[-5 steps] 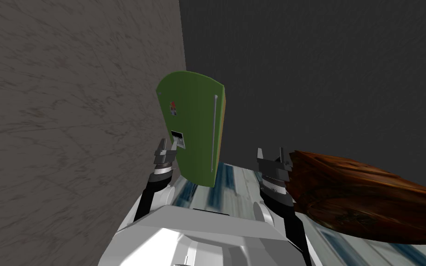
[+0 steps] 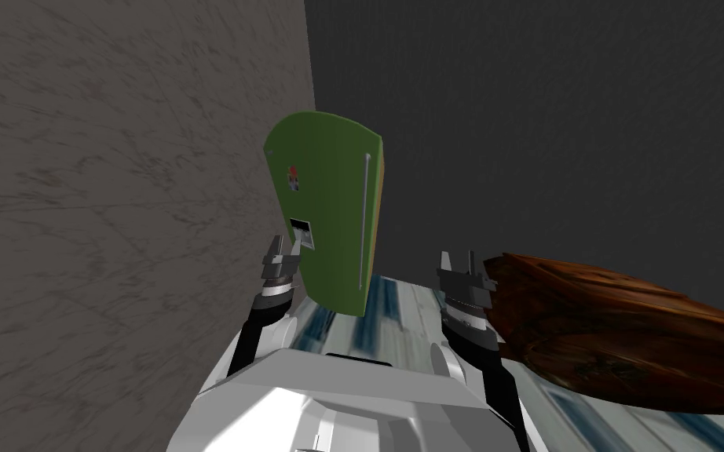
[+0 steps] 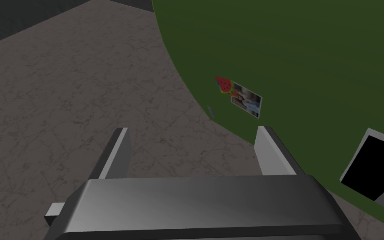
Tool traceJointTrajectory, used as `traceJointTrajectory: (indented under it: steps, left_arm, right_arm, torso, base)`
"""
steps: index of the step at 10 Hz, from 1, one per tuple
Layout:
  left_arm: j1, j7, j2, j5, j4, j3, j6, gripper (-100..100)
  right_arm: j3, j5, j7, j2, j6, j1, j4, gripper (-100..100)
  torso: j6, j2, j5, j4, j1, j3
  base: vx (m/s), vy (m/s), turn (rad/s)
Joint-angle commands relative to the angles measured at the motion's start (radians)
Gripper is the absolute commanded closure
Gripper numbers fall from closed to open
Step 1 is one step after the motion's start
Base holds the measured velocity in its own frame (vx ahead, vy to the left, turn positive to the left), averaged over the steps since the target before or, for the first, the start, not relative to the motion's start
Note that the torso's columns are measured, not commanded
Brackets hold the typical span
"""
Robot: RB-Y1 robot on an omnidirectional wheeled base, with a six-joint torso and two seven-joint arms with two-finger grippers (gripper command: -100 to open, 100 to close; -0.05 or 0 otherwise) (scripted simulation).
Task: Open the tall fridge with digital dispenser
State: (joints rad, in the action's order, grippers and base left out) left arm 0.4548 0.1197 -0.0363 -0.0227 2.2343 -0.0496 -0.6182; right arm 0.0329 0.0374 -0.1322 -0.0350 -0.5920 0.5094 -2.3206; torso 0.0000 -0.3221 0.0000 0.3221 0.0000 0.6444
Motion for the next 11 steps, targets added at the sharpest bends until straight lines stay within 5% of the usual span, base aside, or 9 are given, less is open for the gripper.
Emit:
traceJointTrajectory:
  steps: [1,4,5,11]
  left_arm:
    - [0.000,0.000,0.000,0.000,0.000,0.000,0.000,0]
    - [0.000,0.000,0.000,0.000,0.000,0.000,0.000,0]
    - [-0.001,0.002,0.042,0.006,-0.003,-0.002,0.009,-100]
    - [-0.013,0.019,0.172,0.066,-0.027,-0.024,0.097,-100]
  right_arm:
    - [0.000,0.000,0.000,0.000,0.000,0.000,0.000,0]
    - [0.000,0.000,0.000,0.000,0.000,0.000,0.000,0]
    - [0.000,0.000,0.000,0.000,0.000,0.000,0.000,0]
    - [0.000,0.000,0.000,0.000,0.000,0.000,0.000,0]
  torso:
    - [0.000,-0.074,0.000,0.074,0.000,0.147]
    - [0.000,-0.296,0.000,0.295,0.000,0.590]
    - [0.000,-0.369,0.000,0.369,0.000,0.738]
    - [0.000,-0.415,0.000,0.416,-0.002,0.832]
  base:
    - [0.000,0.000,0.000]
    - [0.000,0.000,0.000]
    - [0.015,-0.022,0.026]
    - [0.053,-0.091,0.064]
